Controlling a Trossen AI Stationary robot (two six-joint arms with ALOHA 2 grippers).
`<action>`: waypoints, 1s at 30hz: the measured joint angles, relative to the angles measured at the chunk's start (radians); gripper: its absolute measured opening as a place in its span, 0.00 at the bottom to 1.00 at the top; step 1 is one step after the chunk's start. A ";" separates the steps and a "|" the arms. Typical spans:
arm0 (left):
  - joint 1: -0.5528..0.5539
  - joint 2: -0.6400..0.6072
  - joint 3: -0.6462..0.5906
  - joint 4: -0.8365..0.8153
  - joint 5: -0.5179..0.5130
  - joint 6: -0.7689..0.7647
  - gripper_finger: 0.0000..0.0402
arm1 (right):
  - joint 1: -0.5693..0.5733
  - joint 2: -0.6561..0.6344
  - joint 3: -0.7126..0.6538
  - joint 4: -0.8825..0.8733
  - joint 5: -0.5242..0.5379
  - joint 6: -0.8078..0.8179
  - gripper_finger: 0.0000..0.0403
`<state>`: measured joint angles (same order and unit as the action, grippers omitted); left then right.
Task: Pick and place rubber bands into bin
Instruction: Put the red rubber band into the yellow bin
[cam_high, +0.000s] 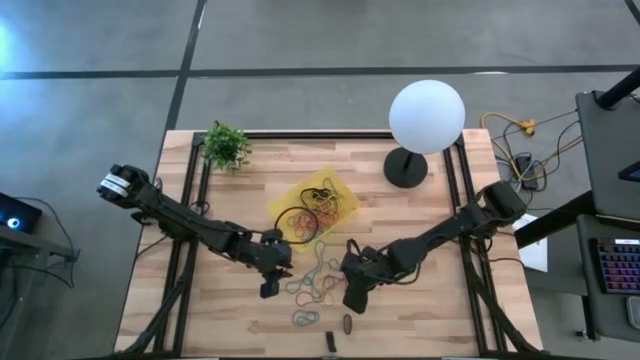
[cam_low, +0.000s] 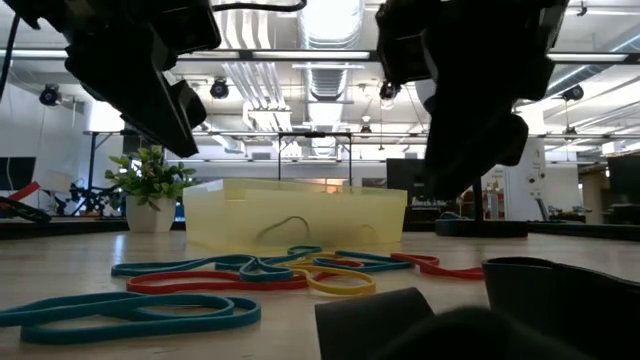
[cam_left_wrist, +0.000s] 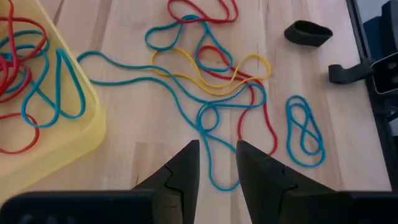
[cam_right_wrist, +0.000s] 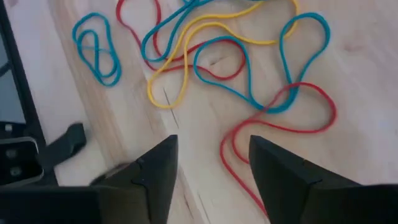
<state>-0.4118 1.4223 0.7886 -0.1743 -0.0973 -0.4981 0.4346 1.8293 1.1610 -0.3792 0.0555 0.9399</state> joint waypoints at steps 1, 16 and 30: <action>-0.001 0.000 -0.004 0.002 0.000 0.005 0.22 | 0.000 0.014 0.010 0.001 0.000 0.010 0.46; -0.015 -0.016 -0.010 -0.135 0.000 0.012 0.22 | 0.013 0.278 0.319 -0.325 0.080 0.190 0.48; -0.017 -0.018 -0.010 -0.136 0.001 0.016 0.22 | 0.009 0.416 0.522 -0.547 0.055 0.227 0.48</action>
<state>-0.4283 1.4040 0.7784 -0.3099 -0.0967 -0.4816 0.4437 2.2457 1.6832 -0.9265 0.1104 1.1664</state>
